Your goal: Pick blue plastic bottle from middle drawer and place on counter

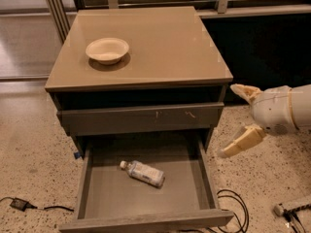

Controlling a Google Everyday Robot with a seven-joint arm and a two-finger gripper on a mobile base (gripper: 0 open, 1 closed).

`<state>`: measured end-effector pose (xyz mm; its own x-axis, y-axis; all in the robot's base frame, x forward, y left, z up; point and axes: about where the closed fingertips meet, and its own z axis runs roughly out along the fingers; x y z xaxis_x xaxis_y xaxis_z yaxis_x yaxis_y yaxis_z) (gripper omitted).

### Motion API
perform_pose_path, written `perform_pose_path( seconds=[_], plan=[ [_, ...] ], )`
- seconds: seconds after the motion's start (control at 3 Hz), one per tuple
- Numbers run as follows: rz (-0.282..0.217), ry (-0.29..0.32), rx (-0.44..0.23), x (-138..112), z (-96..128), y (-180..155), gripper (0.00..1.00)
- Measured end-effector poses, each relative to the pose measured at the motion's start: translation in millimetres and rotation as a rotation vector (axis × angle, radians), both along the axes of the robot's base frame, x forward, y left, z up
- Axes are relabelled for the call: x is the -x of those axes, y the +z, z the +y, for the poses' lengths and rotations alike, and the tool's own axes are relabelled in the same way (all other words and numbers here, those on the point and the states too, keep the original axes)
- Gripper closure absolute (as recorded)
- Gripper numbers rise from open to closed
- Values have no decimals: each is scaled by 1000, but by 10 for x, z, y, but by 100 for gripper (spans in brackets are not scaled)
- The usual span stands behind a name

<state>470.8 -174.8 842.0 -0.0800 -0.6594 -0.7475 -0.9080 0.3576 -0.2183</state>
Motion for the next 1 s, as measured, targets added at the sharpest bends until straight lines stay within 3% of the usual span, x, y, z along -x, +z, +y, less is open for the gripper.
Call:
perform_pose_path(
  seconds=[0.67, 1.0],
  plan=[
    [20, 11, -70, -338, 282, -773, 0],
    [57, 4, -90, -519, 387, -1116, 0]
  ],
)
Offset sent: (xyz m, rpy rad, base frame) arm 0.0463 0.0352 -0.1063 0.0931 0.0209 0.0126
